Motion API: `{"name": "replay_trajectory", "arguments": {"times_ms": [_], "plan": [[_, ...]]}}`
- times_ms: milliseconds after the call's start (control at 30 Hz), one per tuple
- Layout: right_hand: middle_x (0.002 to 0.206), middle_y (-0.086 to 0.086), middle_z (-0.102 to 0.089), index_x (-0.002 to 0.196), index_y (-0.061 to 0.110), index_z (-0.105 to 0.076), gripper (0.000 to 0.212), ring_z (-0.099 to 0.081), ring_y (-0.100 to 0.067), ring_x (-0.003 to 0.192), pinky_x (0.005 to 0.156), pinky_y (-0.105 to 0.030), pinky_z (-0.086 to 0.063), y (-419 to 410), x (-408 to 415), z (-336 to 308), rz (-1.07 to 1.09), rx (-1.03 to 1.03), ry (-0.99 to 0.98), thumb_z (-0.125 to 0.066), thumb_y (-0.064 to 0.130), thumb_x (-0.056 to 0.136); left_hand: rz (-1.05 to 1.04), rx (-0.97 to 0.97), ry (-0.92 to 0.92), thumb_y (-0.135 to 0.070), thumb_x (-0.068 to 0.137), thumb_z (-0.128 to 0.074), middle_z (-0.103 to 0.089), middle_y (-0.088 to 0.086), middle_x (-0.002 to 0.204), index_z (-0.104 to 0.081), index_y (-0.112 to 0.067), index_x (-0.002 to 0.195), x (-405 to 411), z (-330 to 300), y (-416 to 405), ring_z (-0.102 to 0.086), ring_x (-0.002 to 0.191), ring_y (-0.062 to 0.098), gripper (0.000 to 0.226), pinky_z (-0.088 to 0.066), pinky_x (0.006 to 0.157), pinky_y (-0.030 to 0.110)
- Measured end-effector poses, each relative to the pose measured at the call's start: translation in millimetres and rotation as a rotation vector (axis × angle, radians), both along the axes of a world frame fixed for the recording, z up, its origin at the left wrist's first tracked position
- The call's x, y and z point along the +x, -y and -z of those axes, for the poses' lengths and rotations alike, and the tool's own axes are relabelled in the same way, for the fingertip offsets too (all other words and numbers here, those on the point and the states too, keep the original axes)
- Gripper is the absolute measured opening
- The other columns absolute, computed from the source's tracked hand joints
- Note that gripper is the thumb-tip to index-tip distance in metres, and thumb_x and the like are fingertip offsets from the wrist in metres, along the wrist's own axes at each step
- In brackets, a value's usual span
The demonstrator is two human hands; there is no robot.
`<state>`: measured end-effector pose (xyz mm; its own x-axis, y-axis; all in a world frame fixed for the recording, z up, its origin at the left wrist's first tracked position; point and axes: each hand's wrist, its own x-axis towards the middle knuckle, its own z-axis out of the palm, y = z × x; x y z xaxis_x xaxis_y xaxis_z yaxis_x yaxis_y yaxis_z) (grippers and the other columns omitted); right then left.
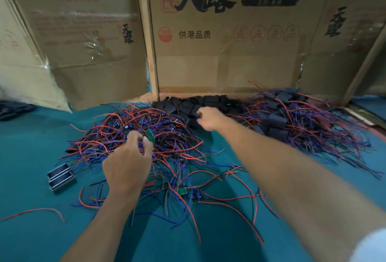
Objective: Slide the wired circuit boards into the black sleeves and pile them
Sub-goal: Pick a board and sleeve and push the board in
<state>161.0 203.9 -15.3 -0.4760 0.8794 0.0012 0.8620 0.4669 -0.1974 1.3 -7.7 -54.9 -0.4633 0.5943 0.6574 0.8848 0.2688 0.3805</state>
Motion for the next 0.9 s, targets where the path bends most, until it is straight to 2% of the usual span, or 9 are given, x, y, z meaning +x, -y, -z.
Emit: {"name": "replay_trajectory", "arguments": {"times_ms": [167,300,400,500,600,667,733,800,900], "plan": [[0.11,-0.014,-0.065,0.111,0.013,-0.062,0.017,-0.061,-0.034,0.095,0.079,-0.038,-0.048,0,-17,23,0.087,0.13,0.081,-0.054,0.014,0.096,0.047,0.005,-0.062,-0.024,0.097,-0.054,-0.032,-0.007,0.039,-0.053,-0.017,0.077,3,0,-1,-0.028,0.03,0.019,0.021,-0.019,0.039,0.016],[0.105,-0.014,-0.065,0.106,0.01,-0.06,0.023,-0.063,-0.035,0.095,0.072,-0.037,-0.048,23,-9,7,0.159,0.123,-0.164,-0.045,0.027,0.102,0.141,-0.005,-0.095,-0.027,0.094,-0.053,-0.034,-0.009,0.041,-0.055,-0.018,0.078,7,-3,-1,-0.028,0.03,0.015,0.019,-0.014,0.039,0.016],[0.079,-0.013,-0.061,0.074,0.011,-0.053,0.034,-0.059,-0.032,0.078,0.064,-0.034,-0.041,58,3,-11,0.133,0.031,-0.463,-0.047,0.031,0.101,0.267,0.025,-0.138,-0.034,0.091,-0.061,-0.044,-0.009,0.045,-0.06,-0.019,0.094,19,-4,-1,-0.041,0.033,0.015,0.014,-0.023,0.035,0.021],[0.052,-0.006,-0.041,0.056,0.012,-0.034,0.049,-0.047,-0.024,0.057,0.052,-0.033,-0.032,111,18,-19,0.047,0.036,-0.589,-0.052,0.031,0.098,0.412,0.0,-0.145,-0.05,0.087,-0.063,-0.052,-0.008,0.053,-0.057,-0.016,0.126,41,-8,2,-0.052,0.039,0.016,0.053,-0.035,0.036,0.028],[0.059,-0.019,-0.045,0.062,0.003,-0.041,0.048,-0.055,-0.026,0.059,0.058,-0.041,-0.042,154,37,-13,-0.012,-0.07,-0.691,-0.052,0.032,0.098,0.528,0.022,-0.21,-0.056,0.086,-0.059,-0.063,-0.005,0.062,-0.056,-0.008,0.137,57,-14,10,-0.061,0.048,0.018,0.07,-0.04,0.04,0.029],[0.065,-0.014,-0.044,0.07,-0.005,-0.047,0.045,-0.048,-0.02,0.063,0.066,-0.047,-0.047,172,49,-7,-0.037,-0.207,-0.793,-0.05,0.028,0.1,0.578,0.053,-0.256,-0.049,0.081,-0.073,-0.068,0.0,0.066,-0.064,-0.009,0.13,62,-18,13,-0.066,0.054,0.022,0.064,-0.045,0.043,0.03],[0.076,-0.013,-0.059,0.083,-0.012,-0.057,0.038,-0.062,-0.021,0.075,0.078,-0.042,-0.058,183,60,-3,-0.038,-0.42,-1.013,-0.048,0.019,0.102,0.64,0.056,-0.226,-0.046,0.075,-0.078,-0.066,-0.001,0.065,-0.068,-0.011,0.123,65,-20,16,-0.066,0.054,0.023,0.06,-0.046,0.044,0.031],[0.09,-0.014,-0.072,0.093,-0.006,-0.066,0.03,-0.07,-0.026,0.082,0.083,-0.034,-0.058,192,69,-1,-0.04,-0.59,-1.18,-0.046,0.013,0.103,0.689,0.021,-0.157,-0.045,0.075,-0.071,-0.062,-0.005,0.063,-0.065,-0.015,0.126,68,-23,21,-0.063,0.054,0.019,0.06,-0.047,0.047,0.031],[0.103,-0.026,-0.071,0.102,-0.004,-0.067,0.028,-0.069,-0.037,0.094,0.093,-0.042,-0.055,196,78,7,-0.033,-0.651,-1.218,-0.044,0.012,0.103,0.734,-0.055,-0.137,-0.035,0.075,-0.081,-0.055,-0.01,0.064,-0.056,-0.017,0.138,70,-22,23,-0.062,0.058,0.017,0.071,-0.048,0.054,0.031]]}}
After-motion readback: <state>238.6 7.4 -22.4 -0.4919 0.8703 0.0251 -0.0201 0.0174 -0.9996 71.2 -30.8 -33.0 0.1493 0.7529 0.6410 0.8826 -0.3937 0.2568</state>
